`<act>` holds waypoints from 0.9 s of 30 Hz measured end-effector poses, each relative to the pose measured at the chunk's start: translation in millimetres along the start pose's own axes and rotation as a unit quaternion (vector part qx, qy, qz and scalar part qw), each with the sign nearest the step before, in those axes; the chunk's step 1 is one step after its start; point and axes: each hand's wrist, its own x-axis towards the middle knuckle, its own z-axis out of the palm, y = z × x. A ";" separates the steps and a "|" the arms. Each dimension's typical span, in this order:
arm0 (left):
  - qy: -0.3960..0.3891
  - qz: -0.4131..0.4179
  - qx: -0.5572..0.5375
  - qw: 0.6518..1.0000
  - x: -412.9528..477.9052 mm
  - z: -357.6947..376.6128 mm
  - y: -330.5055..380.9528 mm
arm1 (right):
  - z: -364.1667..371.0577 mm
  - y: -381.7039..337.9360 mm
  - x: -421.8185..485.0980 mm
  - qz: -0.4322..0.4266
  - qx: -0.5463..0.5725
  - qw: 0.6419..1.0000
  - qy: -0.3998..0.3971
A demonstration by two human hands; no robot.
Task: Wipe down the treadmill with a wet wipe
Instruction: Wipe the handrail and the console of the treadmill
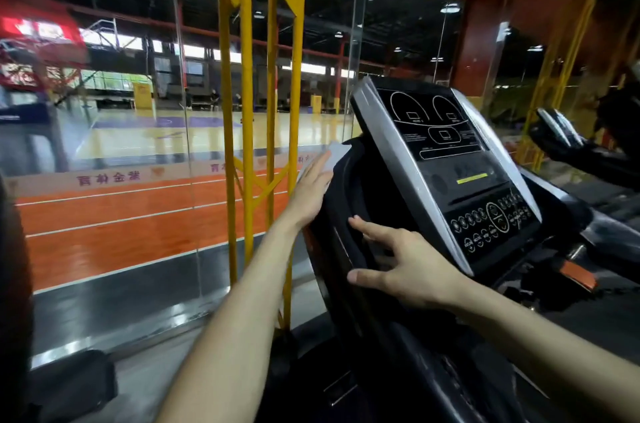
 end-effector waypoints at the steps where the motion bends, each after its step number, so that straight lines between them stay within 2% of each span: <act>1: 0.008 0.001 0.000 1.000 -6.6 1.3 2.4 | -0.3 -0.6 0.1 0.005 0.000 1.000 0.000; 7: 0.048 0.059 0.010 0.997 -123.4 38.6 -8.3 | -5.6 -0.8 2.2 -0.002 -0.035 0.999 -0.007; 9: 0.050 0.046 0.048 0.997 -84.6 30.6 -4.9 | -5.5 0.1 2.8 -0.006 -0.040 0.999 -0.009; 11: 0.004 0.032 0.090 0.995 -21.4 11.1 6.2 | -6.1 1.4 2.4 -0.002 -0.023 1.000 -0.013; 14: -0.061 -0.026 0.032 0.997 29.2 -7.9 24.3 | -7.7 4.0 2.0 0.000 0.012 1.000 -0.026; 16: -0.057 -0.026 0.021 0.998 14.4 -6.7 27.7 | -7.9 5.0 1.6 0.001 0.031 0.999 -0.035; 19: -0.004 0.006 0.017 1.000 -53.9 3.9 14.8 | -5.7 7.7 2.1 -0.011 0.029 0.999 -0.029; 21: 0.001 0.002 -0.002 1.000 -87.4 7.0 6.9 | -4.5 6.6 1.7 -0.014 0.034 0.999 -0.026; 25: -0.020 0.001 0.057 0.998 -40.9 2.6 11.8 | -1.9 7.7 0.6 -0.019 0.036 0.999 -0.025; 27: -0.063 -0.013 0.097 0.993 7.1 -4.6 22.4 | -1.1 8.3 -0.7 -0.020 0.038 0.999 -0.020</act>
